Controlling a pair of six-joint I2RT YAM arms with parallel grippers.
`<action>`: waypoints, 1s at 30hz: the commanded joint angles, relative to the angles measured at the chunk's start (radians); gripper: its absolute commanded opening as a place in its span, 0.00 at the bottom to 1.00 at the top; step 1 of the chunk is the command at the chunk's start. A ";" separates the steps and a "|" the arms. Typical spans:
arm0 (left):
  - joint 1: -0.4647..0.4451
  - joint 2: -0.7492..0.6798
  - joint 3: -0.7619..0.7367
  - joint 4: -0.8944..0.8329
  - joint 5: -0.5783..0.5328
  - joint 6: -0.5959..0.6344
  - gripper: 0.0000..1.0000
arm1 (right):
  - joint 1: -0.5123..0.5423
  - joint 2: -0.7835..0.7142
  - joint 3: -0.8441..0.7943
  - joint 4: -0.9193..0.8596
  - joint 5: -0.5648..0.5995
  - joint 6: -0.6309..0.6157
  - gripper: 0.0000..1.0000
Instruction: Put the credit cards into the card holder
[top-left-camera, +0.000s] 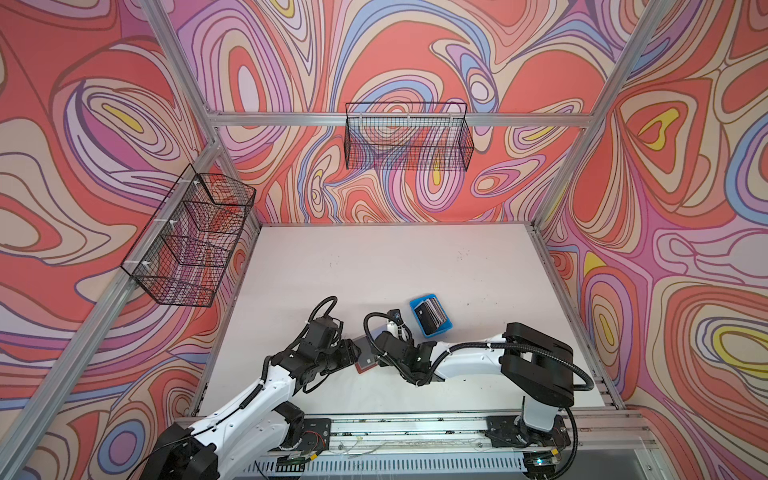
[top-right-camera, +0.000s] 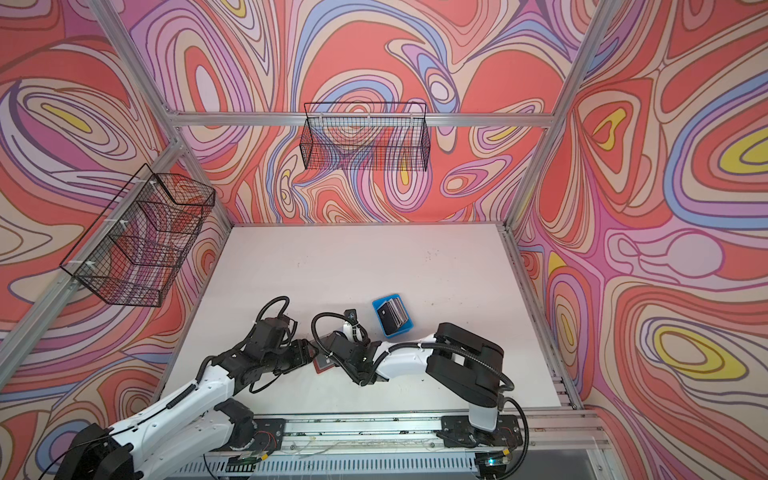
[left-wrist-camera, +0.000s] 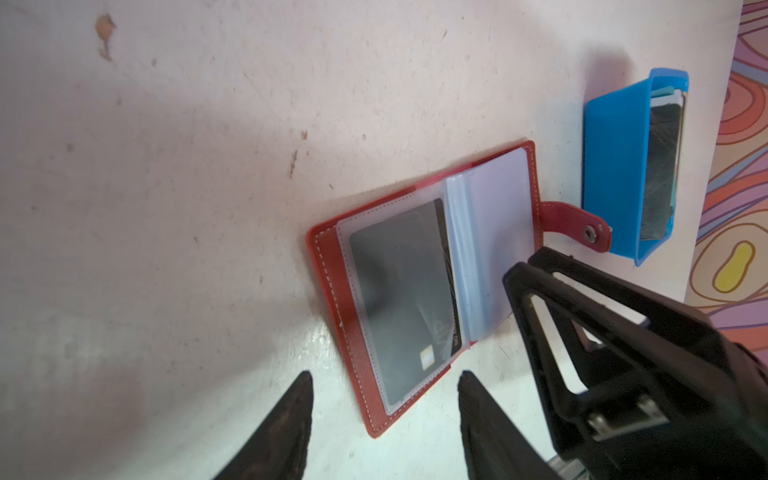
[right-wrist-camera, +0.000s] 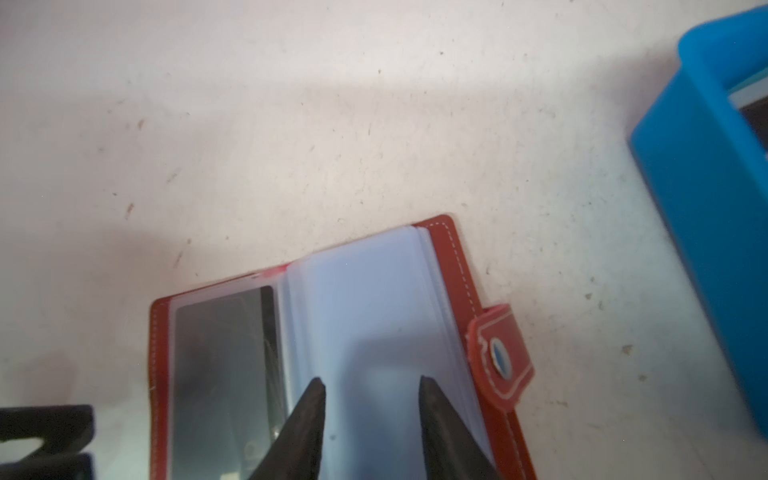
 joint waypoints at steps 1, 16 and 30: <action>0.005 -0.005 -0.019 0.020 0.015 -0.026 0.59 | -0.019 0.024 0.010 -0.026 0.002 -0.024 0.39; 0.005 0.025 -0.029 0.072 0.027 -0.029 0.59 | -0.029 0.050 0.002 -0.011 -0.034 -0.020 0.38; 0.005 0.071 -0.033 0.105 0.015 -0.034 0.59 | 0.004 0.056 -0.031 0.130 -0.204 0.042 0.36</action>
